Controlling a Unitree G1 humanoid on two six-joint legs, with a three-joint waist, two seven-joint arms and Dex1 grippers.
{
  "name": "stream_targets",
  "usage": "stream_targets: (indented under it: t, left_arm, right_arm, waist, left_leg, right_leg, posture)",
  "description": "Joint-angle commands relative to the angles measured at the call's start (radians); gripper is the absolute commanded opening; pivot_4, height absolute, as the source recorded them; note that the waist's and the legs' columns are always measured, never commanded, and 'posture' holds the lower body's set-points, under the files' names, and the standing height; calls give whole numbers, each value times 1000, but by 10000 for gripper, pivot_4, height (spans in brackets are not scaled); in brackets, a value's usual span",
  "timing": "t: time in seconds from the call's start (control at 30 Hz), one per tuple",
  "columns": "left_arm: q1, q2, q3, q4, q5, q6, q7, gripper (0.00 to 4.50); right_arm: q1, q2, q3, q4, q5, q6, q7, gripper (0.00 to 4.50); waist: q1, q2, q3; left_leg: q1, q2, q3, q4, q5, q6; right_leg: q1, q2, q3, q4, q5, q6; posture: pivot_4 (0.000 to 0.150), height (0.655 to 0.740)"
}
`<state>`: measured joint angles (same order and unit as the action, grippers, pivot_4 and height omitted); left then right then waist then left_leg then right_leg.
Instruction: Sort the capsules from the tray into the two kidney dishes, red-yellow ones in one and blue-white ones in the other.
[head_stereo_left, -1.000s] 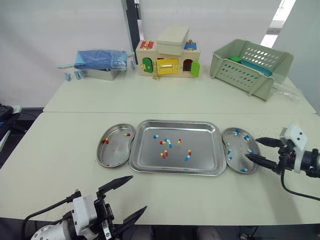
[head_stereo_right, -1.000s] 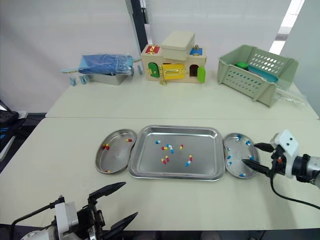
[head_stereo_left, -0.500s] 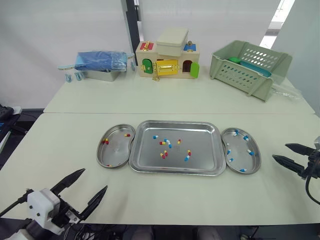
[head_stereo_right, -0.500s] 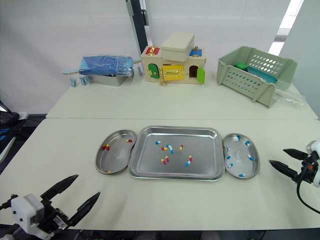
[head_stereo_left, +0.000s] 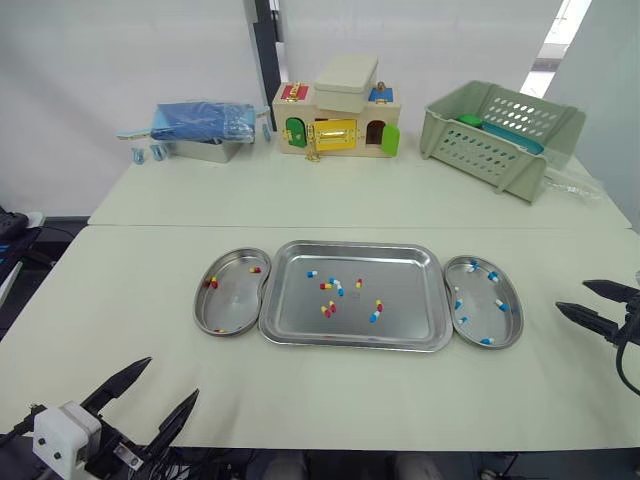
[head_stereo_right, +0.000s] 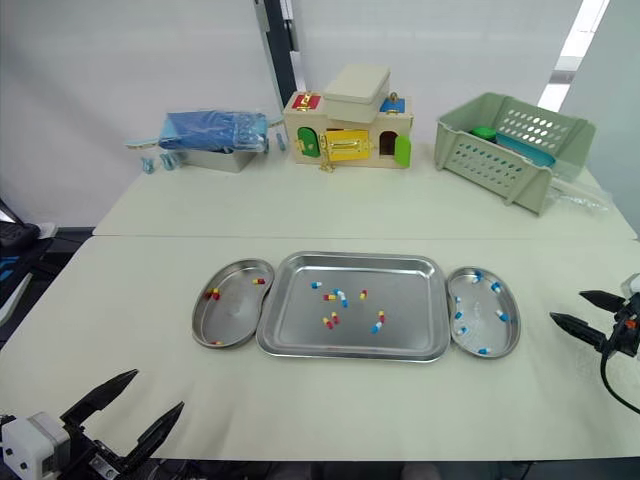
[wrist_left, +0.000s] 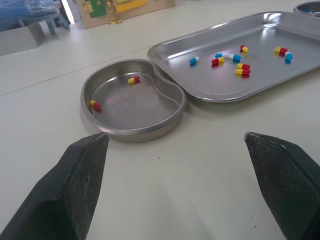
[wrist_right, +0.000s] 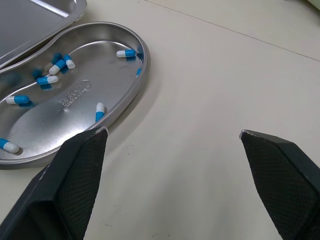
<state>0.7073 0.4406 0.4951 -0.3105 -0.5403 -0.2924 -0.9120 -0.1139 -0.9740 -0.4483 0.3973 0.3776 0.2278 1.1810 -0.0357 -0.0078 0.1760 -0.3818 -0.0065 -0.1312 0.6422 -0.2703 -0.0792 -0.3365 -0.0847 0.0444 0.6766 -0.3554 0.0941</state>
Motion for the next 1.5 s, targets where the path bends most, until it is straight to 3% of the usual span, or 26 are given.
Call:
stream_targets:
  t: [0.03, 0.3, 0.5, 0.8, 1.2, 1.3, 1.37, 1.5]
  left_arm:
    - [-5, 7, -27, -9, 13, -28, -37, 45000]
    - [-13, -18, -181, -71, 71, -49, -62, 45000]
    - [-50, 2, -205, -52, 78, -58, -62, 45000]
    - [-45, -21, -227, -73, 73, -44, -16, 45000]
    - [-26, -63, -257, -94, 93, -54, 59, 45000]
    - [-25, -65, -262, -102, 97, -54, 71, 45000]
    - [-22, -67, -264, -105, 99, -56, 75, 45000]
    - [-8, -71, -265, -108, 102, -65, 84, 45000]
  right_arm:
    - [-30, -46, -2, -119, 47, 36, 39, 44678]
    - [-190, -109, 198, -472, 188, 369, 108, 44678]
    - [-490, 63, 503, -582, 158, 470, 82, 44678]
    - [-818, 416, 813, -386, -44, 482, -25, 44678]
    - [-994, 722, 939, 0, -258, 334, -119, 44678]
    - [-1016, 771, 943, 98, -301, 275, -131, 38531]
    - [-1034, 802, 943, 174, -333, 235, -149, 32042]
    - [-1060, 846, 927, 283, -375, 178, -169, 32042]
  waist:
    - [0, 0, 0]
    - [-4, 1, 0]
    - [-6, 1, 1]
    - [-8, 0, 1]
    - [-22, 0, 1]
    - [-23, 0, 1]
    - [-24, 0, 1]
    - [-25, 0, 1]
  left_leg:
    - [0, 0, 0, 0, 0, 0]
    - [0, 0, -1, 0, 0, 0]
    - [-1, 1, -2, 0, 0, 0]
    - [-3, 0, -3, 0, 0, 0]
    - [-4, 0, -3, 0, 0, -1]
    - [-4, 0, -3, -1, 0, -1]
    - [-4, 0, -3, -1, 0, -1]
    - [-4, 0, -3, -1, 0, -1]
  right_leg:
    - [0, 0, 0, 0, 0, 0]
    - [0, 0, -1, 0, 0, 0]
    - [-1, 0, -1, 0, 0, 0]
    - [-5, 0, -1, 2, 0, 0]
    - [-10, 0, 0, 4, 0, 0]
    - [-13, 0, 0, 4, 0, 0]
    - [-14, 0, 0, 5, 0, 0]
    - [-15, 0, 0, 5, 0, 0]
  posture:
    - [1500, 7400]
    - [1500, 7400]
    - [1500, 7400]
    - [1500, 7400]
    - [1500, 7400]
    - [1500, 7400]
    - [1500, 7400]
    - [1500, 7400]
